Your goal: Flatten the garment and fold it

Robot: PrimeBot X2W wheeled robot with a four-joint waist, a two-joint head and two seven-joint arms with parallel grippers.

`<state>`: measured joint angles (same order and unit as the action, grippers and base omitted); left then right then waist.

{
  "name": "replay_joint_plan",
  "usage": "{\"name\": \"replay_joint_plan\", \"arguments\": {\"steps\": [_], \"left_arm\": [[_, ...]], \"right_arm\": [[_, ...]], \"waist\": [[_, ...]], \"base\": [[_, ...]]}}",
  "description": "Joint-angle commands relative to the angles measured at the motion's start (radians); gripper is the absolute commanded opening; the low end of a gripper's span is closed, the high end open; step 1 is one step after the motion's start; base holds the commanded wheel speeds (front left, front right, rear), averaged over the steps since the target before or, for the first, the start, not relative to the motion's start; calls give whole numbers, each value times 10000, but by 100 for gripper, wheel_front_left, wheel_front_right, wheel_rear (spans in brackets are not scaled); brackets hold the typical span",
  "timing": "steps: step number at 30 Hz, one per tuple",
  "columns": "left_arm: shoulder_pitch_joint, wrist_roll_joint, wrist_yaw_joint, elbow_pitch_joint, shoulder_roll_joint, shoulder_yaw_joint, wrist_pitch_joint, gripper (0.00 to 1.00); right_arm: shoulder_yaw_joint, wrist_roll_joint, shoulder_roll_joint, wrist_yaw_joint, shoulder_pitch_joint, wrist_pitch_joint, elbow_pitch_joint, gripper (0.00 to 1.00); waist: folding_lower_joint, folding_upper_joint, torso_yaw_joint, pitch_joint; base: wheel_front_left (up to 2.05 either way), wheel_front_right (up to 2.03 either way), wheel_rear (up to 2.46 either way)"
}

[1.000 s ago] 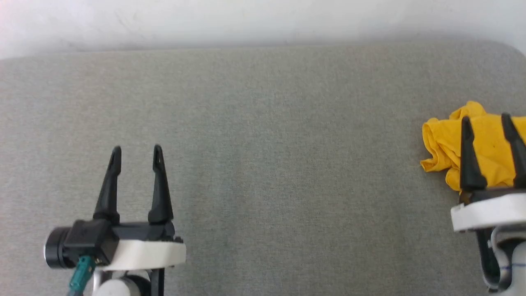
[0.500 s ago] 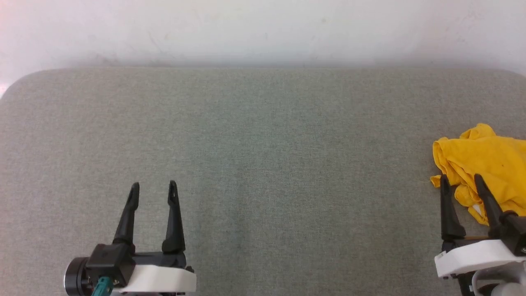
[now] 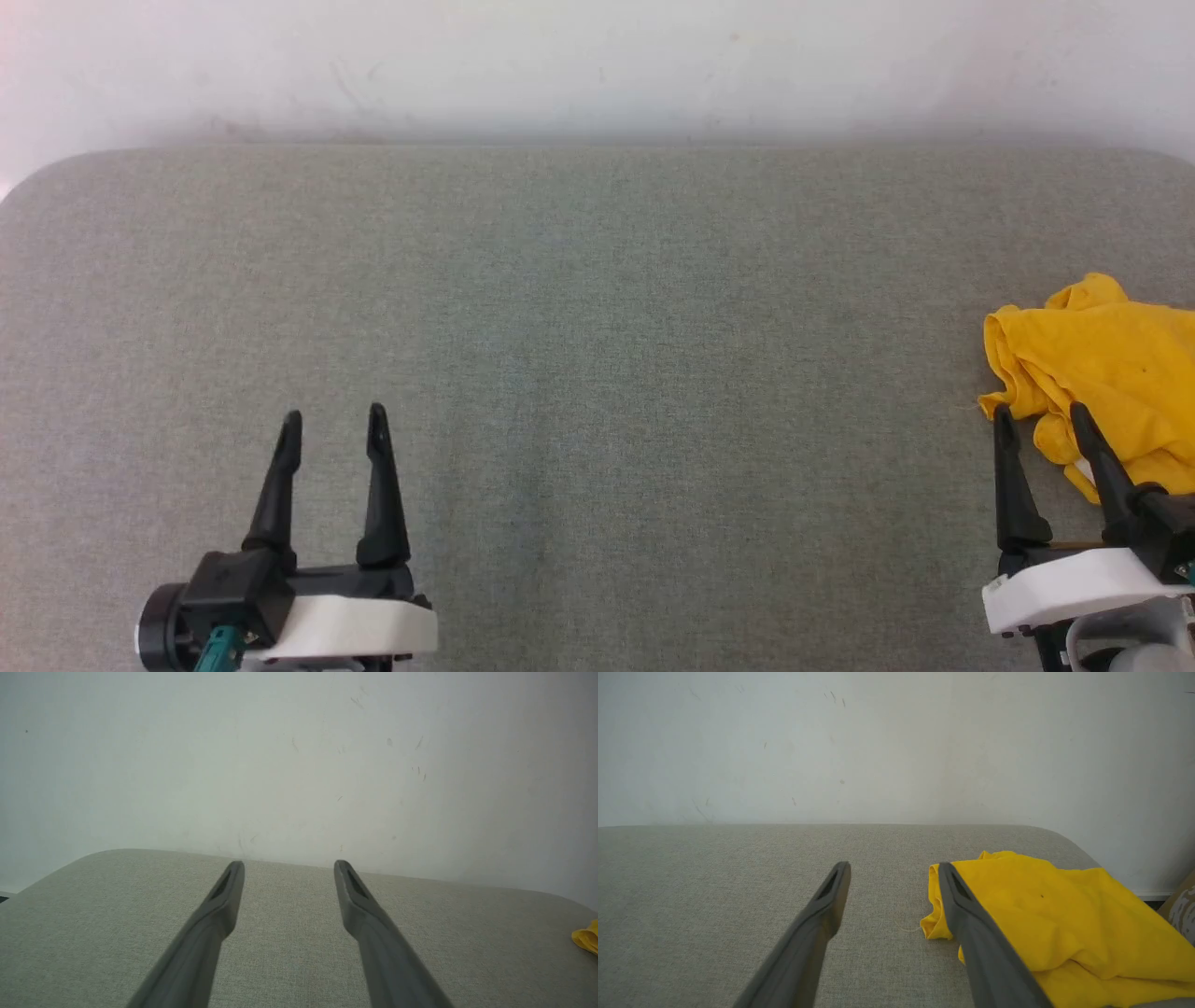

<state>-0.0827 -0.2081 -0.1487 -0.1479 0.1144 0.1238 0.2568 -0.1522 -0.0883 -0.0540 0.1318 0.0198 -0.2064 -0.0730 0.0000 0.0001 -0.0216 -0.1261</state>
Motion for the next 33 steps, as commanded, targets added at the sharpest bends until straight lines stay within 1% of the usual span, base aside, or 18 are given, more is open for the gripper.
{"name": "replay_joint_plan", "arguments": {"steps": [1, 2, 3, 8, 33], "left_arm": [[-65, 218, 5, -85, -98, -154, 49, 100], [-41, 292, -99, -183, -159, -306, 49, 100], [1, 254, -119, -214, -184, -340, 0, 0], [22, 251, -143, -250, -189, -366, -20, 0], [183, 617, 183, 96, -279, -540, -530, 0]], "right_arm": [[36, 32, 37, -11, -121, -58, 23, 100], [33, 29, 37, -11, -130, -62, 23, 100], [-2, 0, 0, 0, -6, 0, 0, 0], [-20, 2, -10, 0, 3, 34, -6, 0], [288, 178, 0, -2, -38, 440, 141, 0]], "waist": [[0, -1, -3, -34], [0, -1, -1, -53], [0, -1, -2, -51], [1, -1, -1, -56], [1, -1, 43, 208]], "base": [[0, 0, 0], [0, 0, 0], [0, 0, 0], [0, 0, 0], [0, 0, 0]]}}
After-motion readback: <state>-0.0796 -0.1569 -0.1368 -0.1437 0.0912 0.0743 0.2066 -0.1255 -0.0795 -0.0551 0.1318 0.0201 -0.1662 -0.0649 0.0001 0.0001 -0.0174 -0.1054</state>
